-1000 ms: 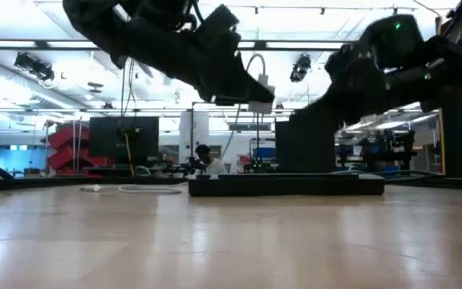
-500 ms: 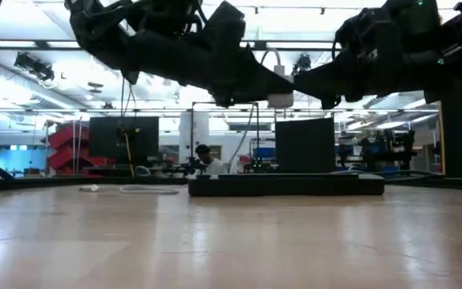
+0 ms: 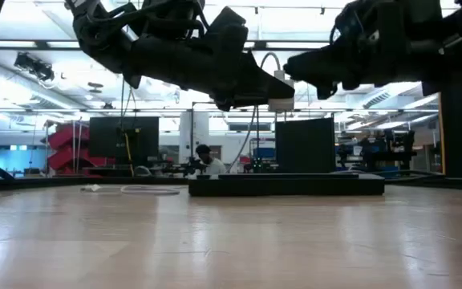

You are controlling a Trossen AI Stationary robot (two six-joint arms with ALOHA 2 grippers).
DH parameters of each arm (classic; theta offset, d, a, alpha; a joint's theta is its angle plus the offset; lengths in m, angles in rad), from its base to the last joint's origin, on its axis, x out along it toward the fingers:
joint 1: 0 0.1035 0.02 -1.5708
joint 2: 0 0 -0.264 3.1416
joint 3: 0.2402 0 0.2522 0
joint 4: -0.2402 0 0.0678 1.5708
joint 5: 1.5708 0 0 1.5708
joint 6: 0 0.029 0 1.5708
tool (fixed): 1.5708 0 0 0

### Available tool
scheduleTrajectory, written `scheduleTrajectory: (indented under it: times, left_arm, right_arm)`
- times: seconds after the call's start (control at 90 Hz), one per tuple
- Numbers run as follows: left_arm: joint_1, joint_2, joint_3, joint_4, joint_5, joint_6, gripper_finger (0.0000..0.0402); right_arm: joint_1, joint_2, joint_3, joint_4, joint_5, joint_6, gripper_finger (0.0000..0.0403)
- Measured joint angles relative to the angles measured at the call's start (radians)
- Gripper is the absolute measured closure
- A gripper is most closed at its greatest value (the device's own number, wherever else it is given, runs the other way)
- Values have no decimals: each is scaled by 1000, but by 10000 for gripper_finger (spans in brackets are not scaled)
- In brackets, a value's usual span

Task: Insert USB
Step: Remove the white charger cable from the white charger adapter

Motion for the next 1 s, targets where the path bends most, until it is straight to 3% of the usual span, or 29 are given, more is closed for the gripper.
scheduleTrajectory:
  times: [0.167,0.311,0.589,1.0]
  left_arm:
    - [1,0,0,0,0,0,274]
    - [1,2,-2,-17,-2,-3,274]
    - [0,2,-3,-60,0,0,274]
    - [1,2,-1,-102,-22,4,274]
  right_arm:
    - [8,29,15,-18,31,-7,269]
    - [8,119,40,52,35,-9,259]
    - [8,255,96,145,35,-20,285]
    - [6,251,94,125,74,-58,312]
